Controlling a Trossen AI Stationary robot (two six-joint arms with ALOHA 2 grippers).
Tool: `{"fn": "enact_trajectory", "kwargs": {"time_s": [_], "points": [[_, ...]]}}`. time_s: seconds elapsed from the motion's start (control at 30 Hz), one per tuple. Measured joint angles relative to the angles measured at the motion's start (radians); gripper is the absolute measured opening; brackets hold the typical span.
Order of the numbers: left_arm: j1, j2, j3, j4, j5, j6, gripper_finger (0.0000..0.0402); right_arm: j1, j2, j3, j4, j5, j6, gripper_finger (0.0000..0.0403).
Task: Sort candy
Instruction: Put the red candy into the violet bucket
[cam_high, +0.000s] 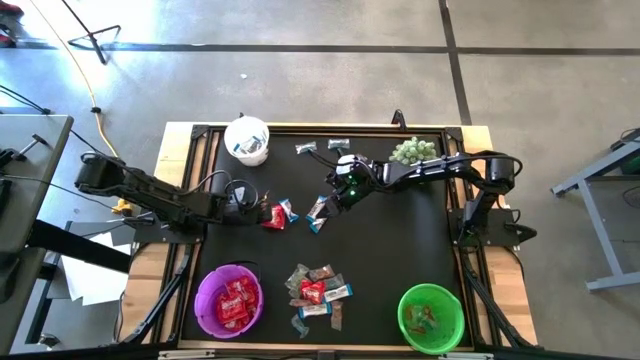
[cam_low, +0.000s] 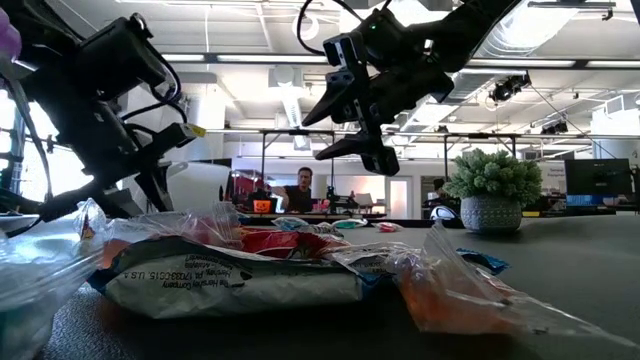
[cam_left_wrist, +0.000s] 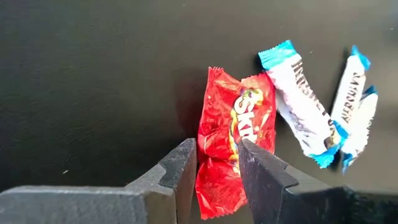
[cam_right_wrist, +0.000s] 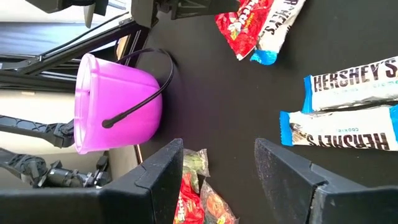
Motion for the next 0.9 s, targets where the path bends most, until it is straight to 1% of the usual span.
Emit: {"fn": "enact_trajectory", "kwargs": {"time_s": [0.1,0.3,0.4,0.53,0.57,0.77,0.9], "points": [[0.001,0.002,-0.003,0.027,-0.011,0.015,0.011,0.0,0.0,0.0,0.0,0.0,0.0,0.0195],[0.001,0.003,-0.003,0.029,-0.021,0.016,0.0105,0.0,0.0,0.0,0.0,0.0,0.0,0.0195],[0.001,0.004,-0.003,0.025,-0.024,0.019,0.008,0.0,0.0,0.0,0.0,0.0,0.0,0.0195],[0.001,0.005,-0.004,0.021,-0.027,0.024,0.002,0.0,0.0,0.0,0.0,0.001,0.0,0.0195],[0.001,0.005,-0.004,0.021,-0.028,0.024,0.0011,0.0,0.0,0.0,0.0,0.001,0.0,0.0195],[0.002,0.005,-0.004,0.029,-0.01,0.038,0.0002,0.0,0.0,0.0,0.0,0.001,-0.008,0.0195],[0.001,0.004,-0.004,0.099,0.026,0.052,0.0001,0.0,0.0,0.0,-0.004,0.001,-0.008,0.0195]]}}
